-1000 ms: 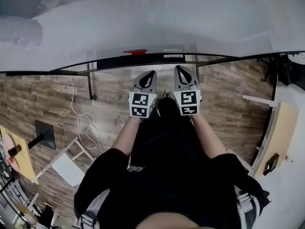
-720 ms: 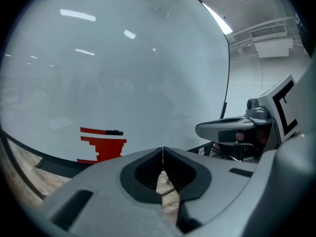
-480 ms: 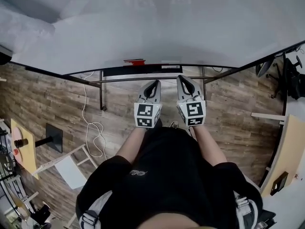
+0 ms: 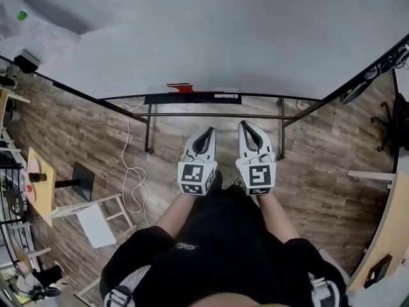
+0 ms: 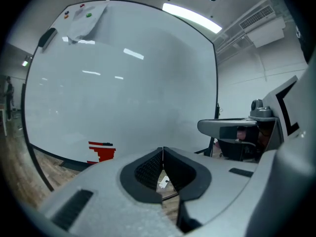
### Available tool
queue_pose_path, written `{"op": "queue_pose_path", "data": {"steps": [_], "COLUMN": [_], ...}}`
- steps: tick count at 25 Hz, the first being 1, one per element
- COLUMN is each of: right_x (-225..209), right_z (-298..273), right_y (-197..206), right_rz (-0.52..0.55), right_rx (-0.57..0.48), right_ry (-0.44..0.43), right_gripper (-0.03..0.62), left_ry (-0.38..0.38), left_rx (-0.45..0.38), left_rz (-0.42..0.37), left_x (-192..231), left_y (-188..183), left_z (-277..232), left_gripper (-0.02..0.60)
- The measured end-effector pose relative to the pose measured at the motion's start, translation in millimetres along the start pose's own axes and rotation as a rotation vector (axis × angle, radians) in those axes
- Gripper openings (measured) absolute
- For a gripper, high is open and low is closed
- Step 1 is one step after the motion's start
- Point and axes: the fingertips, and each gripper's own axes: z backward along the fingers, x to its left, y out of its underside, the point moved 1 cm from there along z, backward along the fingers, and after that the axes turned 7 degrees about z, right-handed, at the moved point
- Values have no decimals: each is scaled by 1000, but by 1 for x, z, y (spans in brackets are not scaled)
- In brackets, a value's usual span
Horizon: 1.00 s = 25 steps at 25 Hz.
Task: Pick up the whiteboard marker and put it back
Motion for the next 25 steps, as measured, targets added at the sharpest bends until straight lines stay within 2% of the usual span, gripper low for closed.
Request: {"op": "queue_pose_path", "data": {"steps": [3,6,10,14,18,25], "right_x": [-4,-7,-6,-4,8,20], "right_z": [23,35,43,47,45,41], "right_y": [2,3,-7,-23,-29,-39], "right_rz": [-67,-49,-30,-17,-68,-33], "right_rx": [-21,-30,-44,-39,-50,-60], "right_ry": [-7,-3,20,52,32,29], "right_gripper": [3,3,3,3,3,3], "left_ry": [-29,-59,-76,-47,6,50], "left_rx": [-14,-45,-55,-85,-122,-128], "left_rz": [4,-7,-6,-9,-19,5], "left_x": [-17,-21,-5,4,-2,-4], "left_y": [2,-6,-15,-33,-50,-46], "left_z": [17,31,41,44,53,54], "left_gripper": [9,9,9,9,9,9]}}
